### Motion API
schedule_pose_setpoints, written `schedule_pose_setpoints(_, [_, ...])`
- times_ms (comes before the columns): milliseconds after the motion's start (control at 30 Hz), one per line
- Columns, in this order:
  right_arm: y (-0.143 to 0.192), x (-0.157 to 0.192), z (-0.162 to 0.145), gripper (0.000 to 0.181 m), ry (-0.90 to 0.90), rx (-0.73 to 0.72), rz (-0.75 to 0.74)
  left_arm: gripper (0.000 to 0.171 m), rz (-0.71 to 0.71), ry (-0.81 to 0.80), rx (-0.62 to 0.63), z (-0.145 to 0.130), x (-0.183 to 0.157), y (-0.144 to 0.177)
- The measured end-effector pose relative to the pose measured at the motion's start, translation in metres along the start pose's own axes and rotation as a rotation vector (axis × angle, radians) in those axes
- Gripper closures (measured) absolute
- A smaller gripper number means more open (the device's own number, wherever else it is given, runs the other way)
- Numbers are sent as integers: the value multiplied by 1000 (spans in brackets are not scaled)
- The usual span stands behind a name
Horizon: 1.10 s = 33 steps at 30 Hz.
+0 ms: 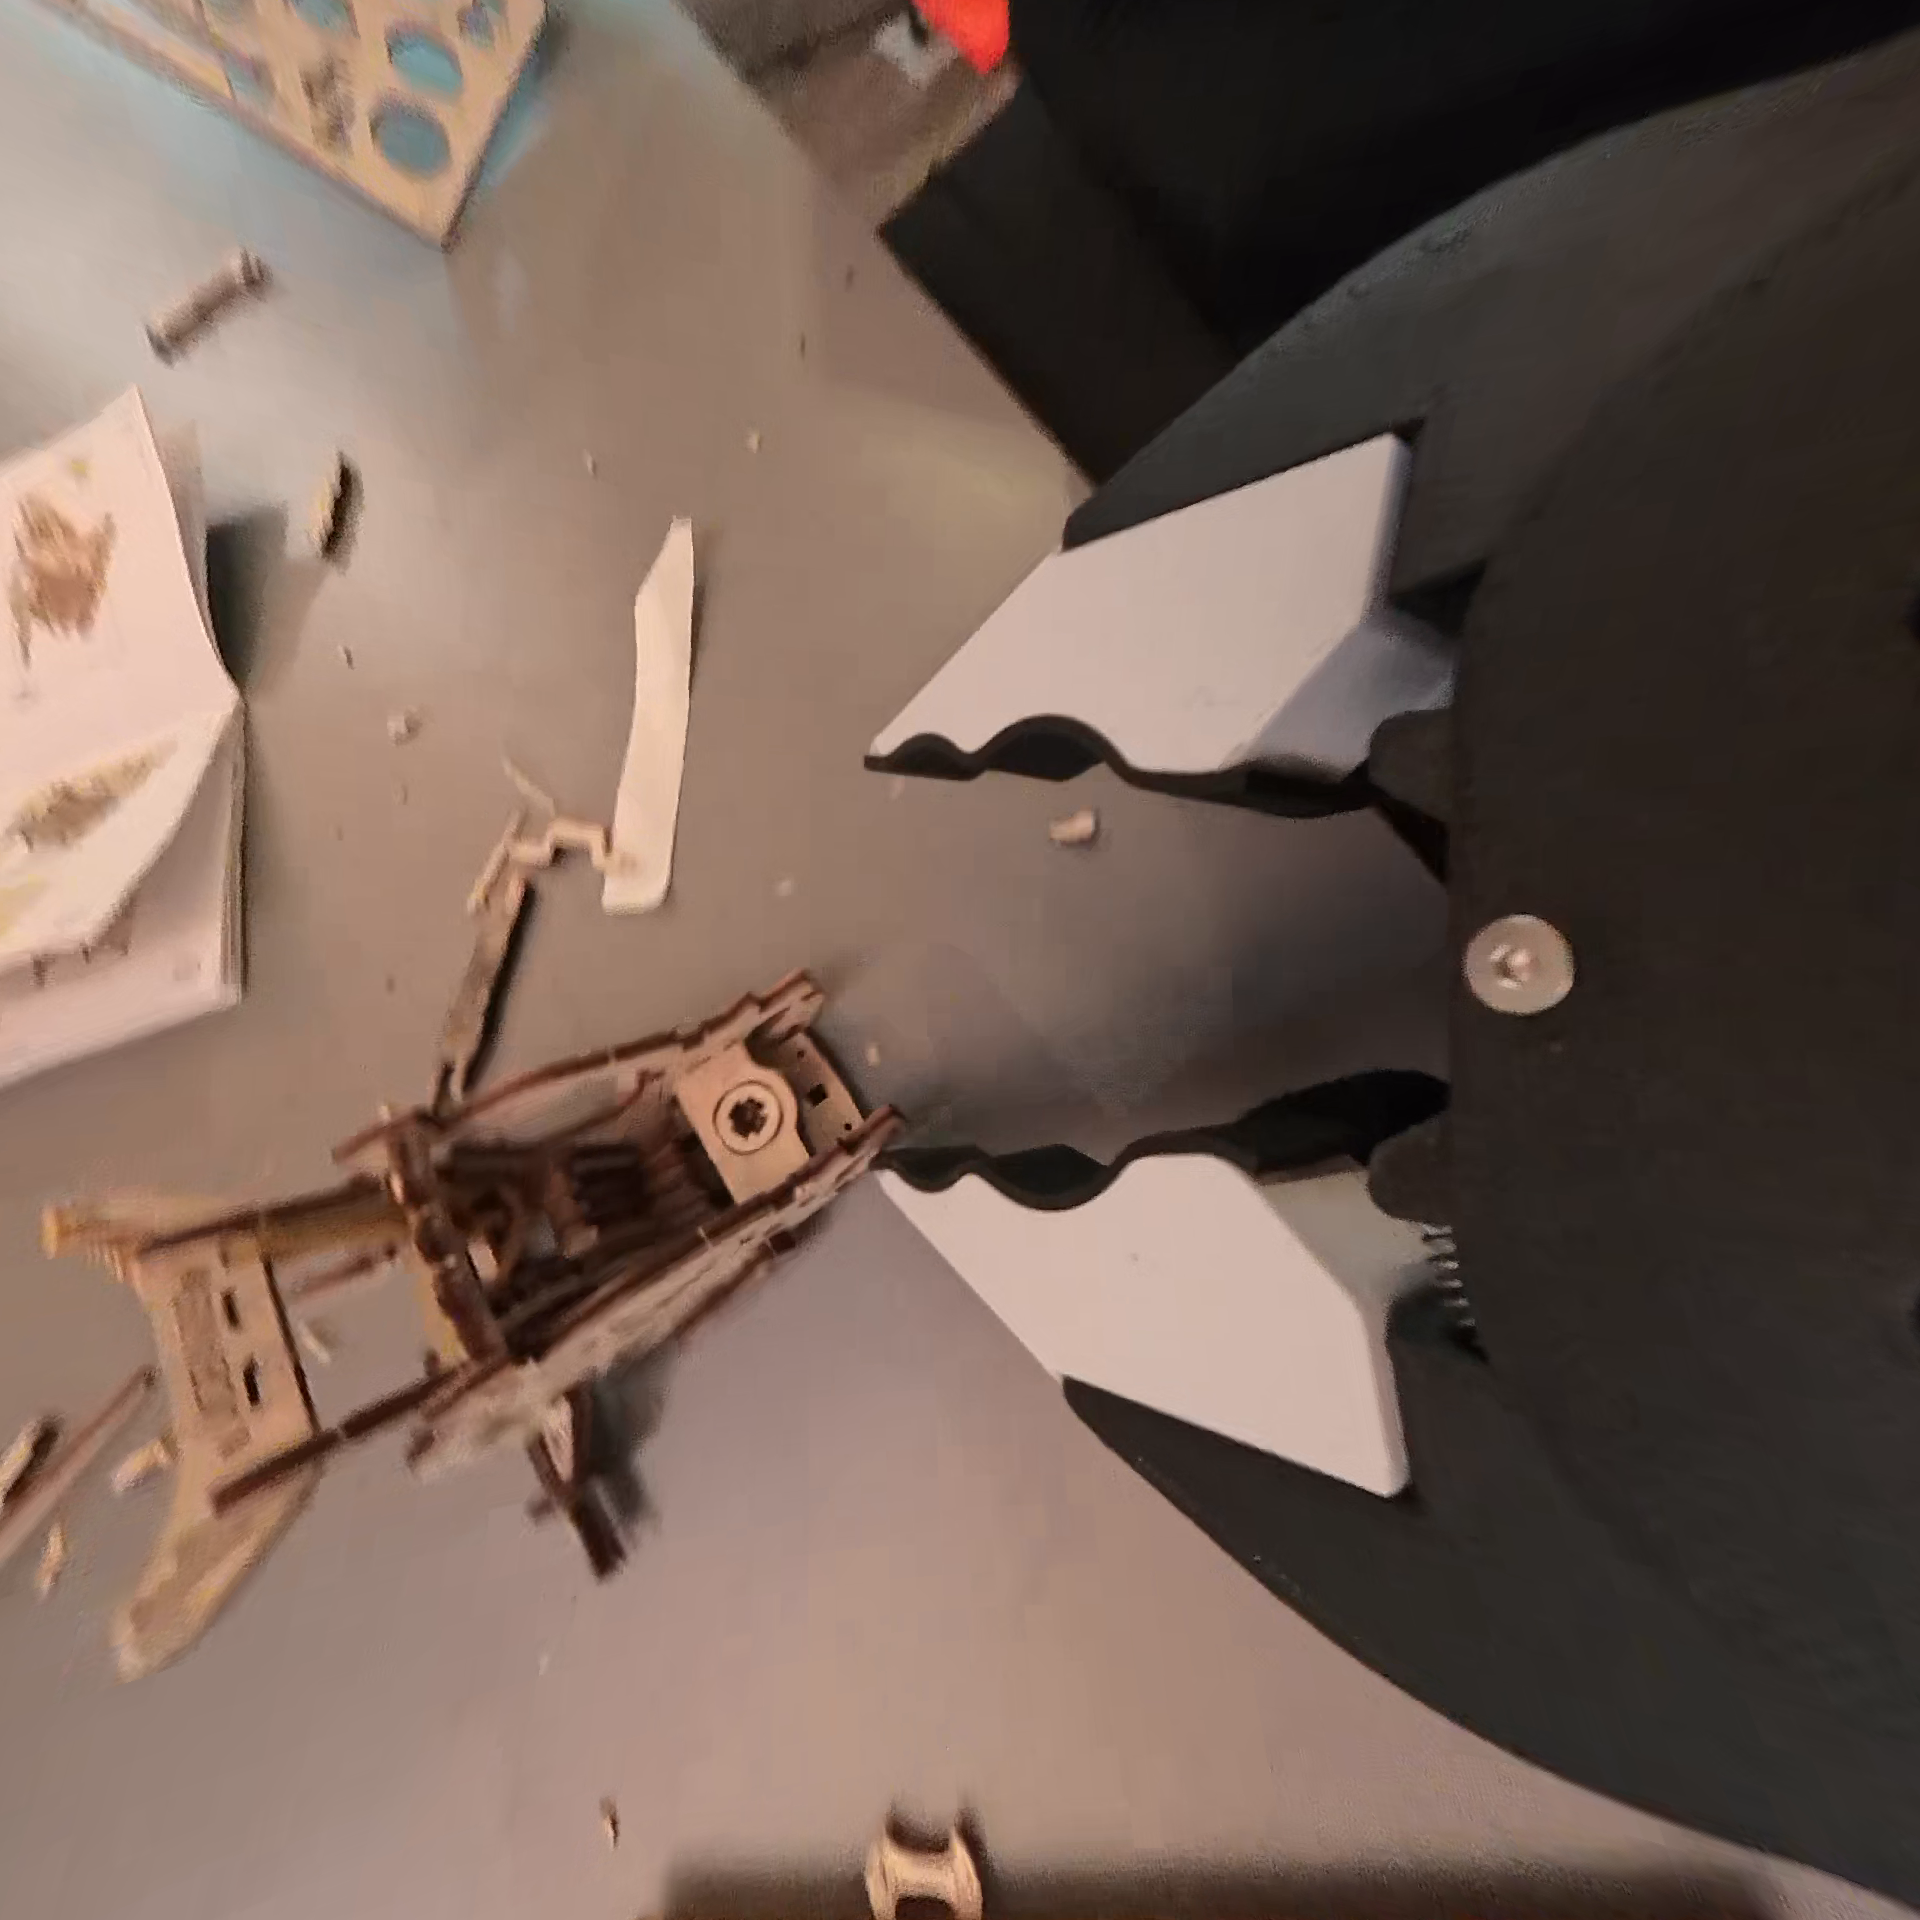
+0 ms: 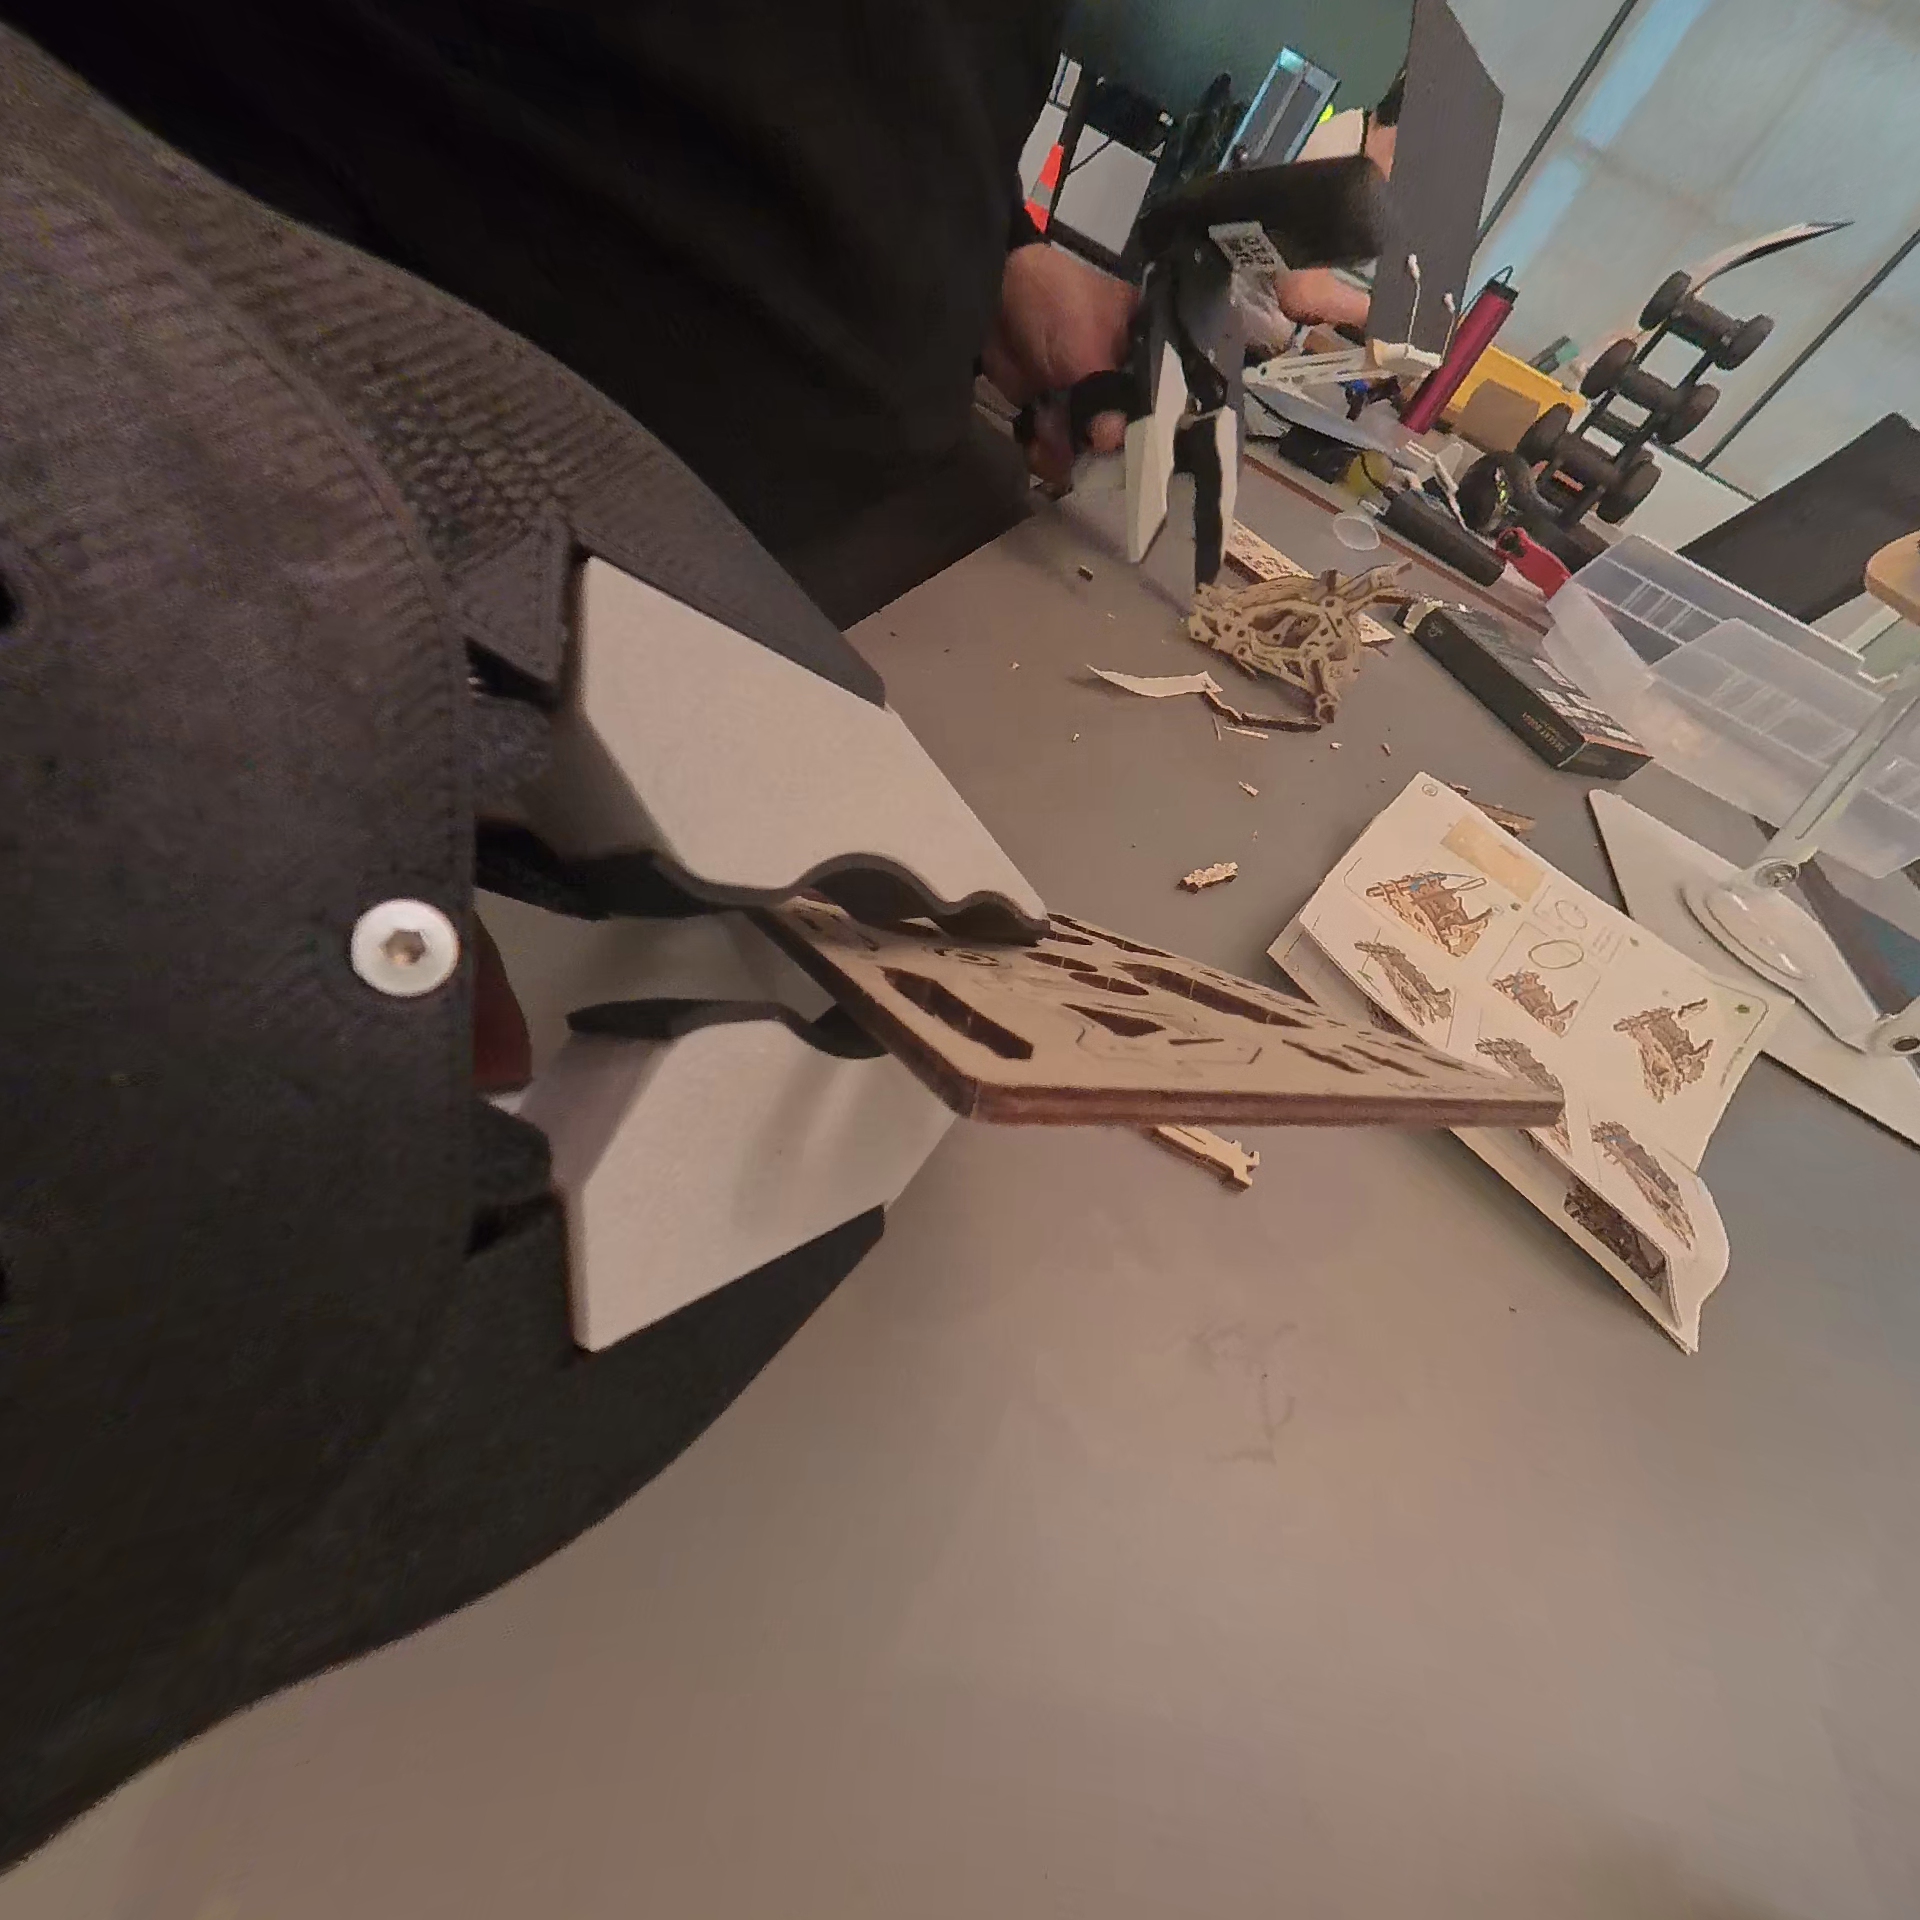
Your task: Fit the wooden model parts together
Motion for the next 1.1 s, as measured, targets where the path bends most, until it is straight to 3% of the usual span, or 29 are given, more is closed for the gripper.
schedule_pose_setpoints(133, [1,0,0,177,2,-5,0,106,-47,-46,-3,-5,-9,3])
schedule_pose_setpoints(667, [8,-20,-8,170,-58,-18,-39,108,19,-31,-70,-11,12,27])
schedule_pose_setpoints(867, [8,-31,-8,160,-72,-27,-101,108,36,-36,-68,-13,12,27])
schedule_pose_setpoints(1100, [9,-35,-7,131,-68,-47,-233,108,56,-41,-96,-9,11,26])
Point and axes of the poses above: each gripper's, where its closed fingertips meet, y back along the fingers, z out of its top, x = y × z across the jaws, the point moved 8 cm from there along y, back along the fingers, and after that the axes turned 5 degrees about x, right-handed, at the moved point
